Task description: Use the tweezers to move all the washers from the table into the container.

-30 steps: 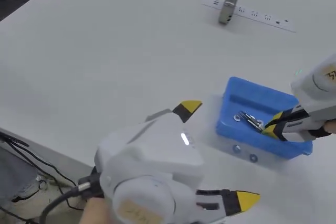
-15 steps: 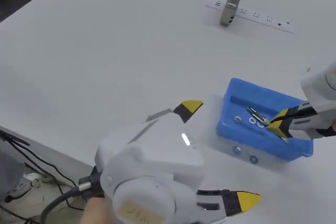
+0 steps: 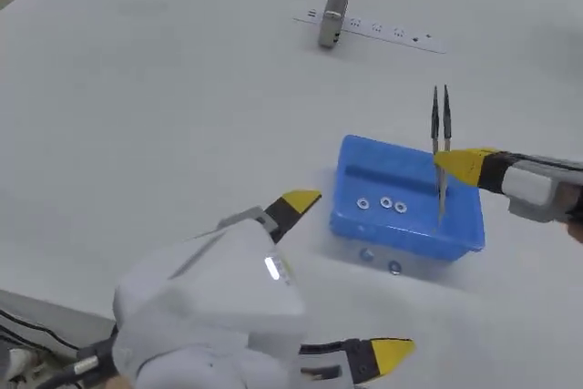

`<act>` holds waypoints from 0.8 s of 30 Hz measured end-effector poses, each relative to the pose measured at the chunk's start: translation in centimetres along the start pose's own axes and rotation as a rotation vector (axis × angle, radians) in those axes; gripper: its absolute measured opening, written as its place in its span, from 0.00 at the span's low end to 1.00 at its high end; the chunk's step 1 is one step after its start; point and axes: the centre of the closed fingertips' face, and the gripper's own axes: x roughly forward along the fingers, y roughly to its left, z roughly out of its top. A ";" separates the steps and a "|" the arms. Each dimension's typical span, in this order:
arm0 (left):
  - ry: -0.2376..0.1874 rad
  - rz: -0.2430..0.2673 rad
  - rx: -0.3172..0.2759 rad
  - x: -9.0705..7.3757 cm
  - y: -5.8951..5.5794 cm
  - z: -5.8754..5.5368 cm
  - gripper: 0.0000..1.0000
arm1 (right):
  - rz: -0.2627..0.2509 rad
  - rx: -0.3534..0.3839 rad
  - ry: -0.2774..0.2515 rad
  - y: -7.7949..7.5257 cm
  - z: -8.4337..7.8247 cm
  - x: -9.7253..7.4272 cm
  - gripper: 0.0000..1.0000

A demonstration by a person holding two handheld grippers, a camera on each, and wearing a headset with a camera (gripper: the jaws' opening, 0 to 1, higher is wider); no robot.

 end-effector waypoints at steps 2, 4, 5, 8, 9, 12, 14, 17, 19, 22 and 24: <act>-0.002 0.007 -0.007 -0.1 0.2 0.0 0.81 | 0.014 0.147 -0.071 0.2 -0.5 -0.4 0.02; -0.002 0.014 -0.009 -0.1 0.3 0.0 0.80 | 0.024 0.298 -0.124 0.2 -1.2 -0.6 0.02; -0.001 0.016 -0.007 -0.1 0.3 0.0 0.79 | 0.025 0.331 -0.144 -0.1 -1.6 -0.7 0.02; 0.005 0.018 0.003 -0.2 0.3 0.0 0.75 | -0.016 0.437 -0.180 -1.1 -3.2 -0.8 0.02; 0.006 0.016 0.006 -0.2 0.2 0.0 0.73 | -0.028 0.472 -0.193 -1.3 -3.8 -0.8 0.02; 0.007 0.005 0.023 -0.2 -0.1 0.1 0.65 | -0.038 0.574 -0.231 -1.2 -4.7 -0.8 0.02; 0.014 0.001 0.030 -0.2 -0.2 0.0 0.60 | -0.033 0.663 -0.264 -0.7 -5.2 -0.7 0.02; 0.021 0.002 0.035 -0.2 -0.1 -0.1 0.55 | -0.010 0.811 -0.314 -0.1 -5.7 -0.6 0.02; 0.023 -0.001 0.028 -0.2 -0.1 -0.2 0.51 | 0.008 0.897 -0.352 0.4 -5.7 -0.5 0.02; 0.021 -0.008 0.021 -0.2 -0.2 -0.2 0.42 | 0.025 0.999 -0.360 1.3 -6.6 -0.1 0.02; 0.019 -0.021 0.013 -0.3 -0.4 -0.1 0.34 | 0.029 1.014 -0.357 1.7 -6.9 0.1 0.02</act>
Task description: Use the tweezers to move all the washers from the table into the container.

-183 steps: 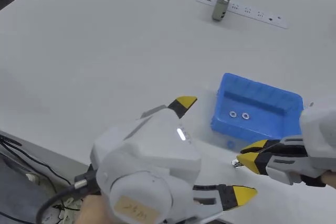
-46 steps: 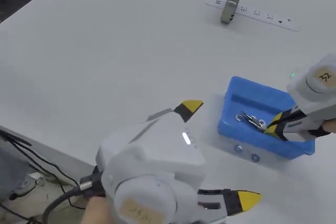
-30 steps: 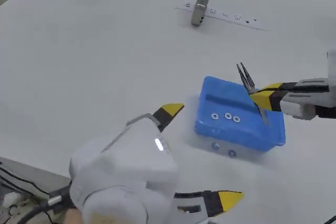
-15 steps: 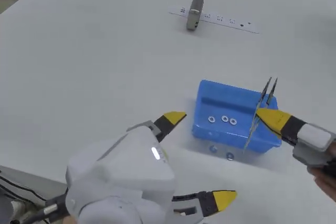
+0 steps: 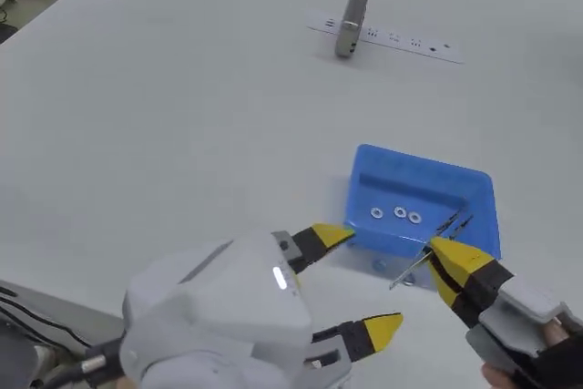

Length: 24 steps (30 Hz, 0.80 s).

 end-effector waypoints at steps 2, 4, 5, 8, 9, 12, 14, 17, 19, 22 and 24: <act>0.004 -0.011 0.001 0.0 -0.2 -0.1 0.25 | 0.002 0.020 -0.003 0.1 -0.5 0.1 0.02; 0.013 -0.032 -0.001 0.0 -0.6 -0.2 0.16 | 0.018 0.067 -0.008 0.1 -0.2 0.2 0.02; 0.013 -0.034 0.002 0.0 -0.7 -0.2 0.12 | 0.014 0.072 -0.011 0.0 -0.2 0.3 0.02; 0.015 -0.030 0.020 -0.2 -0.7 -0.1 0.02 | 0.020 0.096 -0.004 0.0 -0.3 0.4 0.02; 0.015 -0.029 0.021 -0.2 -0.6 -0.2 0.00 | 0.019 0.103 -0.007 -0.1 -0.3 0.4 0.02; 0.013 -0.010 0.031 -0.2 -0.3 -0.1 0.00 | 0.018 0.112 -0.006 -0.2 -0.4 0.3 0.02; 0.010 -0.006 0.018 -0.3 -0.2 -0.1 0.00 | 0.017 0.123 -0.005 -0.5 -0.4 0.3 0.02; 0.001 0.002 0.006 -0.4 0.0 0.0 0.00 | 0.016 0.126 0.000 -0.6 -0.5 0.2 0.02; -0.007 0.001 -0.005 -0.4 0.0 0.1 0.00 | 0.013 0.125 0.006 -0.7 -0.7 0.1 0.02; -0.015 -0.007 -0.012 -0.5 -0.1 0.2 0.00 | 0.017 0.137 0.005 -0.9 -0.9 -0.2 0.02; -0.014 -0.004 -0.018 -0.6 0.0 0.2 0.00 | 0.031 0.141 0.009 -0.5 -1.1 -0.1 0.01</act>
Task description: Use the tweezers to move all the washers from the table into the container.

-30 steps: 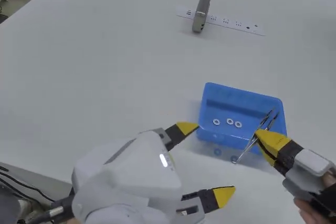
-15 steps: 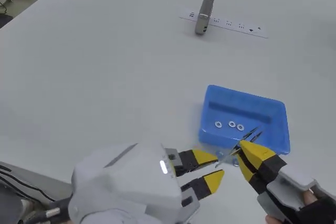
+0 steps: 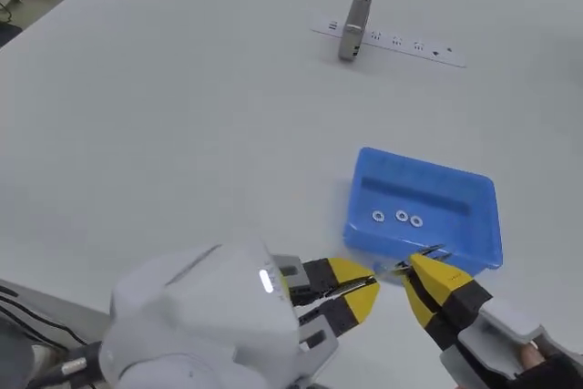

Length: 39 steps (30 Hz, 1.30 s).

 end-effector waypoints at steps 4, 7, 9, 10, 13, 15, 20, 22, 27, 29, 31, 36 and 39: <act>-0.016 0.002 -0.027 -0.2 0.1 0.2 0.00 | 0.001 0.010 0.007 -0.1 -0.3 0.0 0.02; -0.007 0.003 -0.076 -0.3 0.2 0.0 0.00 | -0.006 0.018 0.009 -0.5 -0.5 0.0 0.02; -0.004 0.006 -0.074 -0.4 0.2 0.0 0.00 | -0.011 0.019 0.014 -0.6 -0.6 -0.1 0.03; -0.005 0.005 -0.075 -0.4 0.2 0.0 0.00 | -0.009 -0.007 0.023 -0.7 -0.7 -0.1 0.03; -0.011 -0.006 -0.070 -0.4 -0.1 0.3 0.00 | -0.025 -0.047 0.058 -1.0 -0.7 -0.5 0.06; 0.006 -0.001 -0.048 -0.4 -0.1 -0.1 0.00 | -0.030 -0.056 0.072 -1.0 -0.5 -0.9 0.10; 0.006 -0.001 -0.066 -0.4 0.0 -0.1 0.00 | -0.115 -0.208 0.159 -2.3 -0.4 -2.4 0.26; 0.008 -0.008 -0.068 -0.4 -0.1 -0.1 0.00 | -0.119 -0.420 0.245 -2.0 -0.7 -2.7 0.25; 0.012 -0.037 -0.076 -0.3 -0.5 -0.2 0.00 | -0.040 -0.904 0.486 -1.3 -2.8 -2.4 0.24; -0.009 -0.128 -0.114 -0.1 -1.7 0.2 0.00 | -0.002 -1.171 0.625 -2.0 -3.5 -2.6 0.18; -0.033 -0.194 -0.130 -0.3 -2.4 1.0 0.00 | 0.041 -1.333 0.715 -2.6 -3.9 -2.9 0.16; 0.023 -0.356 -0.024 -0.6 -3.9 1.1 0.00 | 0.067 -1.635 0.930 -4.6 -3.9 -4.0 0.21; 0.051 -0.431 0.086 -0.6 -4.7 1.1 0.00 | 0.134 -1.736 1.025 -4.6 -4.6 -4.2 0.18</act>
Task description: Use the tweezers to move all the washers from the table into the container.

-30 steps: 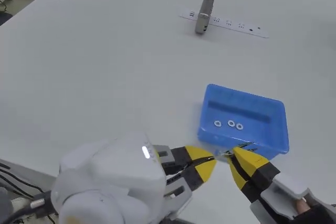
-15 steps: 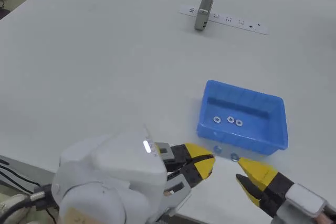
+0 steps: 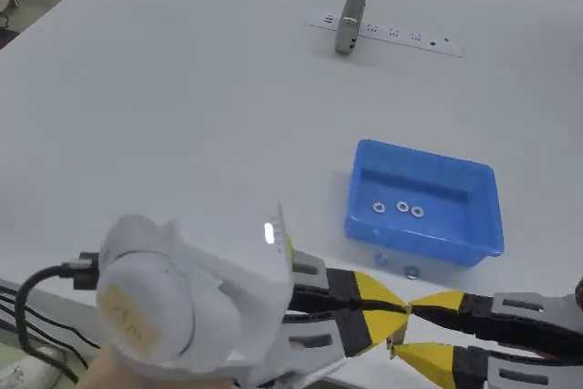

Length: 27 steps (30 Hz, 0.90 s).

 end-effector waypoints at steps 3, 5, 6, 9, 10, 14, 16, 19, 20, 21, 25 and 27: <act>0.052 -0.074 0.070 0.3 -0.7 -0.1 0.00 | 0.035 -0.088 0.049 0.1 -0.2 0.3 0.16; 0.064 -0.101 0.081 0.5 -0.7 0.2 0.00 | 0.056 -0.141 0.069 0.1 -0.3 0.5 0.17; 0.064 -0.101 0.091 0.5 -0.5 0.3 0.00 | 0.056 -0.157 0.071 -0.1 -0.2 0.7 0.16; 0.083 -0.138 0.123 0.8 -0.4 0.4 0.00 | 0.082 -0.198 0.083 0.1 0.0 0.9 0.13; 0.087 -0.149 0.130 0.8 -0.4 0.5 0.00 | 0.088 -0.206 0.087 0.1 0.0 1.0 0.11; 0.106 -0.157 0.144 1.1 0.1 0.4 0.00 | 0.087 -0.241 0.114 0.1 -0.2 1.0 0.04; 0.090 -0.138 0.133 1.2 0.4 0.3 0.00 | 0.065 -0.240 0.111 -0.3 -0.3 0.8 0.02; 0.052 -0.087 0.043 1.1 0.9 0.5 0.03 | 0.034 -0.216 0.108 -0.9 -0.8 0.3 0.02; 0.025 -0.069 -0.016 1.0 0.9 0.7 0.09 | 0.024 -0.205 0.108 -1.1 -1.0 0.1 0.02; 0.009 -0.052 -0.048 0.9 1.0 0.7 0.18 | 0.010 -0.190 0.108 -1.4 -1.3 -0.2 0.02; -0.021 0.025 -0.119 0.3 1.1 -0.1 0.32 | -0.025 -0.164 0.124 -2.4 -2.1 -1.1 0.03; -0.020 0.081 -0.157 0.0 1.2 -0.9 0.37 | -0.036 -0.154 0.130 -2.9 -2.3 -1.4 0.03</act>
